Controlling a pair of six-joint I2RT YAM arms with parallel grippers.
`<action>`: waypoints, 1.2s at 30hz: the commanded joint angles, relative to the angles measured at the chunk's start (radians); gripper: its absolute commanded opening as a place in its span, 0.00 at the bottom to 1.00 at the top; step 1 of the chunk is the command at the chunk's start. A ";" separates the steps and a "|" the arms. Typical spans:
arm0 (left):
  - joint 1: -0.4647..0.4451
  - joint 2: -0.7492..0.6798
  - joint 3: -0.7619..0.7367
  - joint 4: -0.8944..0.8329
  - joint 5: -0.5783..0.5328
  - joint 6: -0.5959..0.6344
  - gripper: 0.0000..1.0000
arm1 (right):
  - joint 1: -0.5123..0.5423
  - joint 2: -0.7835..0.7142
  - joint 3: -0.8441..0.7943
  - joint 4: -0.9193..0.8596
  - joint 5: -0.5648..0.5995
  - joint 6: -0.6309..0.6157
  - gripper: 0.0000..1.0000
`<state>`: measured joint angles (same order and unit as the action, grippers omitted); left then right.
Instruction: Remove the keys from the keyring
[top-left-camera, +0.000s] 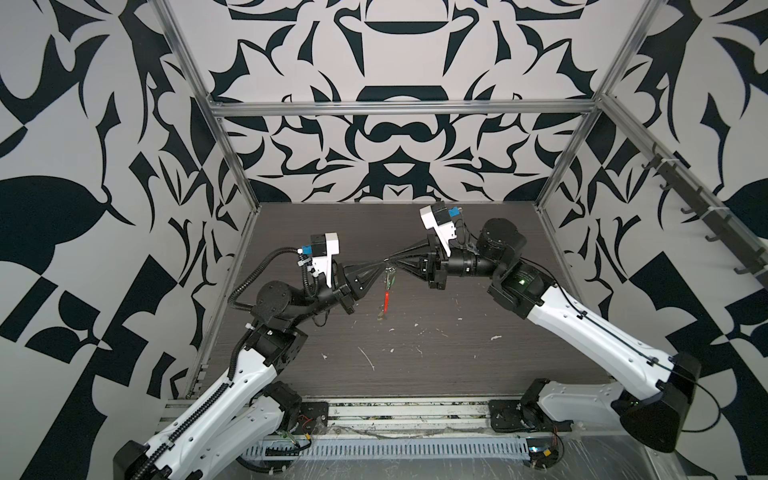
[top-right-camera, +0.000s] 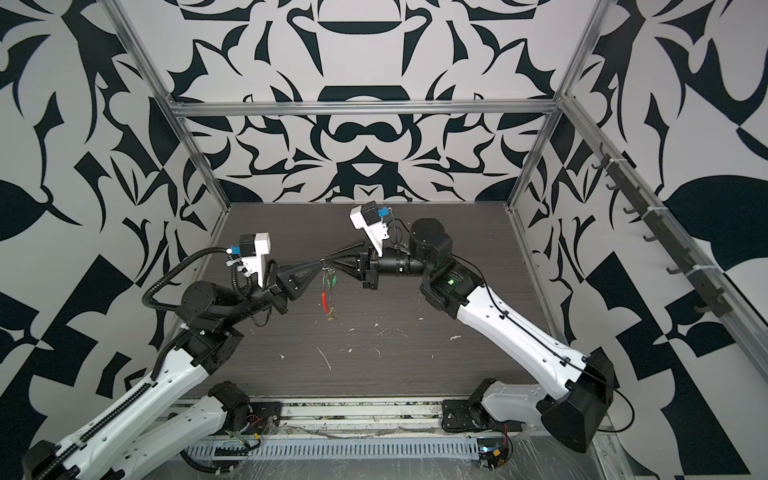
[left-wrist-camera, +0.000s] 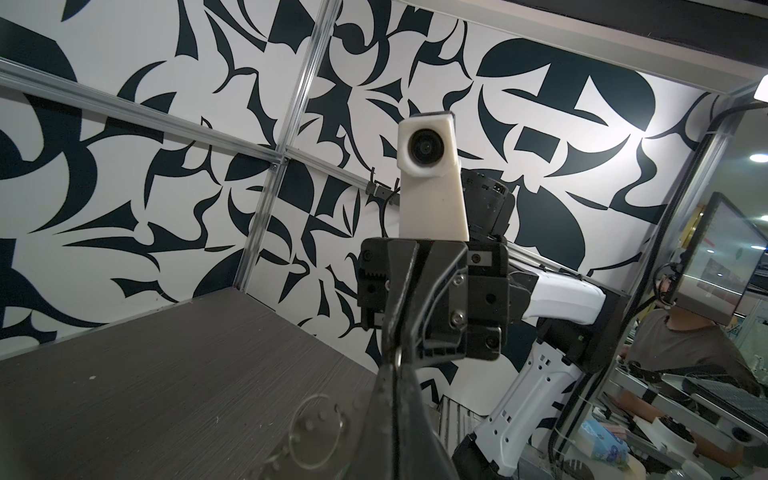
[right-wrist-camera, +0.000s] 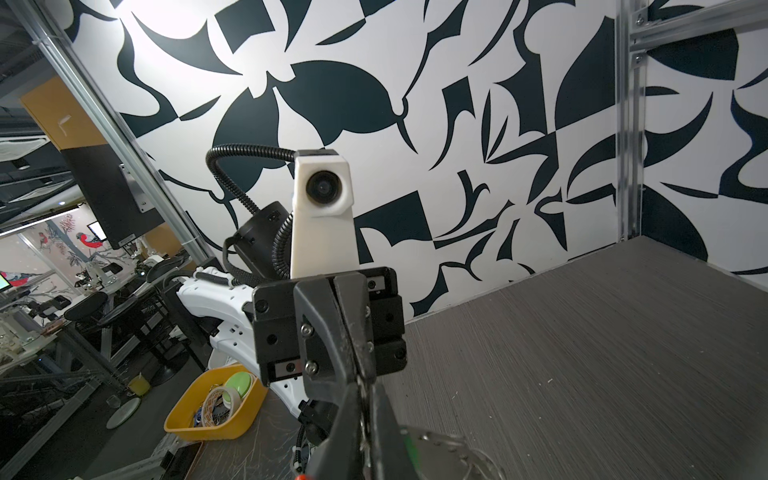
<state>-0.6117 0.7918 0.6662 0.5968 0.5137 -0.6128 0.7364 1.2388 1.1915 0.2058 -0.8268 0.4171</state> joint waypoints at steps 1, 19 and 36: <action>-0.002 -0.012 -0.009 0.041 -0.010 0.004 0.00 | 0.006 -0.017 -0.003 0.061 -0.037 0.023 0.09; -0.002 -0.017 -0.002 0.005 -0.021 0.008 0.00 | 0.014 -0.043 -0.003 -0.048 0.006 -0.022 0.00; -0.002 0.015 0.278 -0.668 0.166 0.150 0.37 | 0.014 0.018 0.325 -0.809 0.091 -0.391 0.00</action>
<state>-0.6136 0.7788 0.8982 0.0822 0.5980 -0.5007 0.7467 1.2484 1.4574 -0.4854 -0.7383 0.1143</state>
